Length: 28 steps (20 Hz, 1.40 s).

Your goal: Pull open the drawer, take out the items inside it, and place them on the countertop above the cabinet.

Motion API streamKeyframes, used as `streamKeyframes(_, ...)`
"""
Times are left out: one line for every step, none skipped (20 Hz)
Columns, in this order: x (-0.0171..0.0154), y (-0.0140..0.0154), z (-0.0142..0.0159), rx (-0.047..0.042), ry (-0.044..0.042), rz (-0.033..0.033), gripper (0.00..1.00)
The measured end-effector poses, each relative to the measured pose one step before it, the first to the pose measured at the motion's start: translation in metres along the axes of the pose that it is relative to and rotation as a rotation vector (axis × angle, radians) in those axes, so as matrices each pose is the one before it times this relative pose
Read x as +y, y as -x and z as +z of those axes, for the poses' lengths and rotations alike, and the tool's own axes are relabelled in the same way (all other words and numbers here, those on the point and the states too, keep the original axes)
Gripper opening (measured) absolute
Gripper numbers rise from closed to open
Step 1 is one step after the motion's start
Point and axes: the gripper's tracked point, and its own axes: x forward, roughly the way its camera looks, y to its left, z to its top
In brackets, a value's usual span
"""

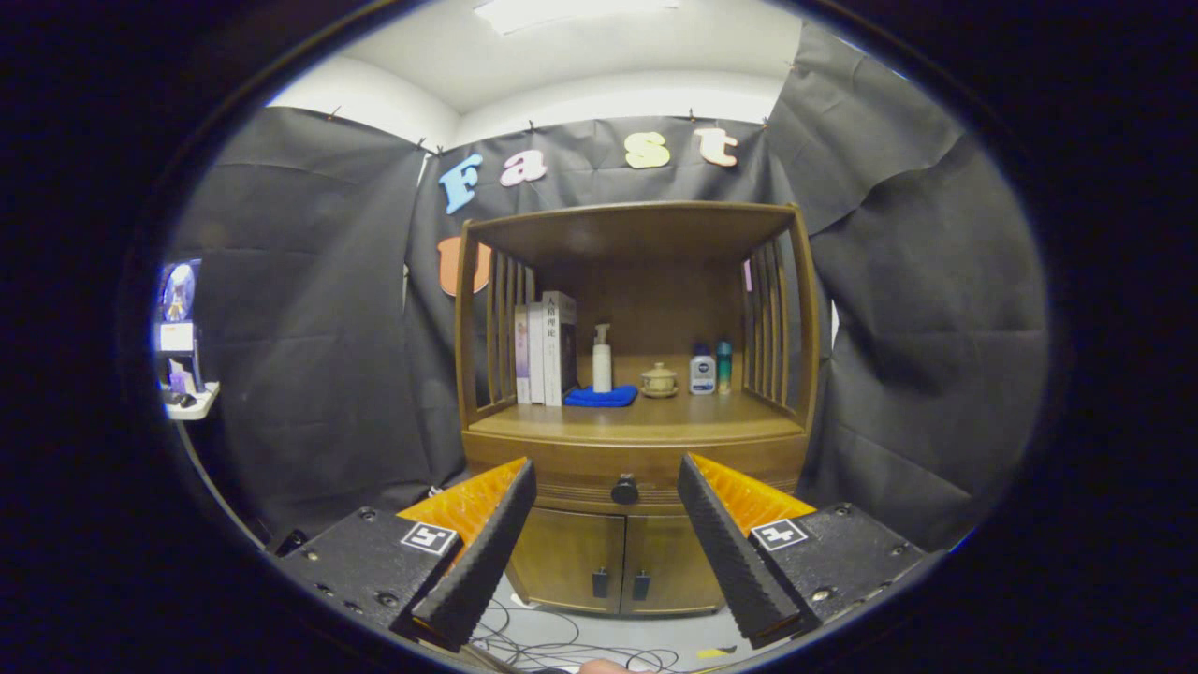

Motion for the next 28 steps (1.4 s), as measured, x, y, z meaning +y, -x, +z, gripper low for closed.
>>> streamKeyframes(-0.00075, -0.00808, -0.00670, 0.01439, -0.00077, -0.00063, 0.99)
streamKeyframes(0.00090, -0.00851, -0.00671, 0.01111, -0.00214, 0.00328, 0.99)
streamKeyframes(-0.00032, -0.00959, -0.00399, 0.00615, -0.00120, 0.00079, 0.99)
streamKeyframes(-0.00232, -0.01096, -0.00524, 0.01185, 0.00464, -0.00729, 0.99)
streamKeyframes(-0.00174, -0.01063, -0.00585, 0.01349, 0.00650, -0.00871, 0.99)
streamKeyframes(-0.00103, -0.01106, -0.00574, 0.01020, 0.00423, -0.00679, 0.99)
streamKeyframes(-0.00129, -0.01245, -0.00483, 0.01216, 0.00243, -0.00520, 0.99)
streamKeyframes(0.00009, -0.01045, -0.00416, 0.00885, 0.00075, -0.00287, 0.99)
streamKeyframes(0.00047, -0.01267, -0.00285, 0.00900, 0.00074, -0.00023, 0.99)
streamKeyframes(-0.00134, -0.01403, -0.00501, 0.00866, 0.00084, -0.00394, 0.99)
streamKeyframes(-0.00203, -0.01405, -0.00284, 0.01153, 0.00010, -0.00727, 0.99)
streamKeyframes(-0.00267, -0.01190, -0.00138, 0.00747, -0.00365, -0.01016, 0.99)
streamKeyframes(-0.00032, -0.01320, -0.00061, 0.00849, -0.00549, 0.00211, 0.99)
streamKeyframes(-0.00108, -0.01294, -0.00322, 0.01324, -0.00573, 0.00107, 0.99)
streamKeyframes(-0.00186, -0.01292, -0.00189, 0.00838, -0.00515, -0.00103, 0.99)
streamKeyframes(-0.00283, -0.01251, -0.00357, 0.01384, -0.00495, -0.01198, 0.99)
streamKeyframes(-0.00269, -0.01268, -0.00348, 0.01432, -0.00359, -0.01192, 0.99)
streamKeyframes(-0.00380, -0.01059, -0.00542, 0.02450, -0.00777, -0.01482, 0.97)
streamKeyframes(0.00260, -0.00628, -0.00623, 0.02890, -0.01810, 0.00840, 0.96)
streamKeyframes(0.00231, -0.01479, -0.01025, 0.02478, -0.01426, 0.00991, 0.91)
streamKeyframes(-0.00006, -0.00693, -0.00575, 0.01823, -0.00725, -0.00889, 0.87)
streamKeyframes(0.00089, -0.00699, -0.00191, 0.01153, -0.00159, -0.00528, 0.82)
streamKeyframes(-0.00041, -0.00566, -0.00154, 0.00576, 0.00259, -0.00885, 0.81)
streamKeyframes(0.00186, -0.00368, -0.00330, 0.00126, 0.00325, 0.00821, 0.78)
streamKeyframes(0.00002, -0.00319, -0.00046, -0.00016, 0.00378, -0.00470, 0.75)
streamKeyframes(-0.00422, -0.00283, -0.00184, 0.00215, 0.00406, -0.01335, 0.72)
streamKeyframes(-0.00208, -0.00283, 0.00098, 0.00064, 0.00393, -0.00806, 0.69)
streamKeyframes(-0.00066, -0.00288, 0.00157, -0.00792, 0.00251, -0.00838, 0.66)
